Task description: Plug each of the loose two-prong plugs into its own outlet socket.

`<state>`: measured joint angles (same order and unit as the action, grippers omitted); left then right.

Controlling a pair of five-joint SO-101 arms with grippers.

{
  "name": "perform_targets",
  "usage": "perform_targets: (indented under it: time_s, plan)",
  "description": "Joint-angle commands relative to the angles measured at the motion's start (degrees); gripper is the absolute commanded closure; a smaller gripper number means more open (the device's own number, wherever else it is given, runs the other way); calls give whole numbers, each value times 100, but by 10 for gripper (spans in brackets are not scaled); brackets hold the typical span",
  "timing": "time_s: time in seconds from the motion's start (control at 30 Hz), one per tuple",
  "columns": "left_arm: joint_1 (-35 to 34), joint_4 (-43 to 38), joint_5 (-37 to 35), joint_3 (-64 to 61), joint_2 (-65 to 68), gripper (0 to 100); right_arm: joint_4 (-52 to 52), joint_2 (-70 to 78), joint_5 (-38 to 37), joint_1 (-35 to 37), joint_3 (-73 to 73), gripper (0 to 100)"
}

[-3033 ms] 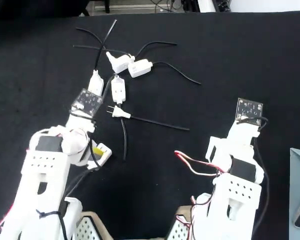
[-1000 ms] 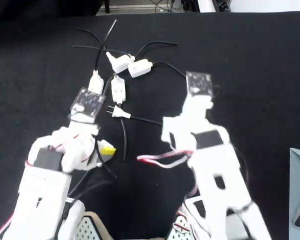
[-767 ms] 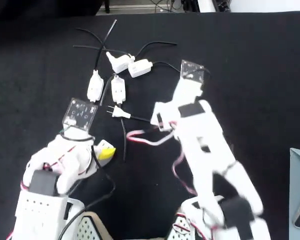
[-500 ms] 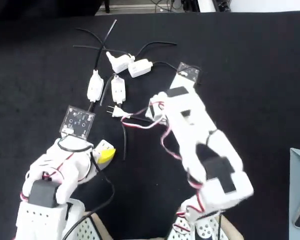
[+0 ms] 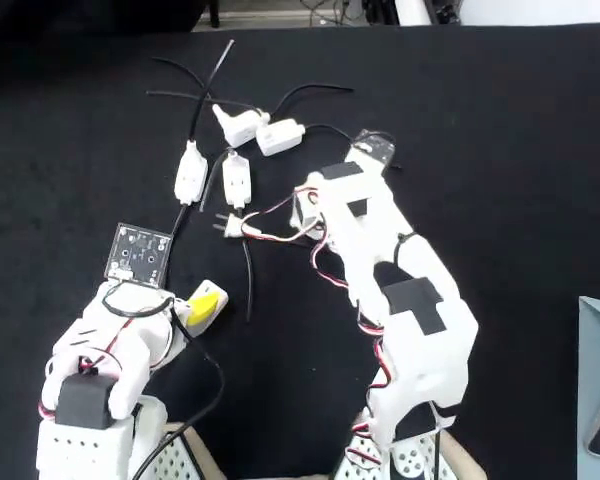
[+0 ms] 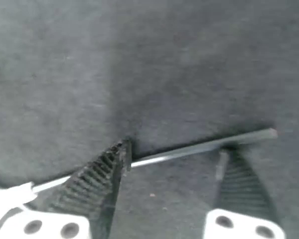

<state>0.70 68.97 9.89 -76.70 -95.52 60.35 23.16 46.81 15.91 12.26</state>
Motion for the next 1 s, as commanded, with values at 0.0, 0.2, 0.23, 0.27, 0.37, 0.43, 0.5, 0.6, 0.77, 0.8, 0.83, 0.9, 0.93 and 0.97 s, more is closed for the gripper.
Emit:
perform_targets:
  time_s: [0.0,0.2,0.23,0.27,0.37,0.43,0.5,0.6,0.77,0.8,0.83,0.9,0.93,0.97]
  plan:
    - [-57,0,-18,31,-88,668,-26,84,-325,-334,-251,979]
    - [-57,-9,-18,-57,-88,668,114,-224,-835,-765,-215,986]
    - [-57,-9,-18,-57,-88,668,132,-382,-967,-844,-171,986]
    - [-57,-9,-18,-57,-88,668,167,-585,-1108,-897,-119,986]
    - [-57,-9,-18,-57,-88,668,114,-1279,-1758,-1073,145,986]
    - [-57,-9,-18,-66,-88,668,-79,-1710,-2391,-1222,338,986]
    - [-57,-9,-18,-66,-88,668,-281,-2044,-3226,-1354,497,987]
    - [-66,-26,-18,-145,-97,668,-369,-2273,-4870,-1495,585,987]
    - [-66,-79,-18,-154,-97,668,-580,-2097,-7745,-1609,462,987]
    - [-66,-79,-18,-154,-97,668,-642,-2026,-8229,-1609,462,987]
    - [-66,-79,-18,-163,-97,668,-730,-1956,-8615,-1600,426,987]
    - [-66,-88,-18,-215,-97,668,-862,-1789,-9160,-1591,268,987]
    - [-66,-88,-18,-224,-97,668,-879,-1701,-9345,-1600,110,987]
    - [-66,-88,-18,-242,-97,668,-870,-1631,-9512,-1618,-66,987]
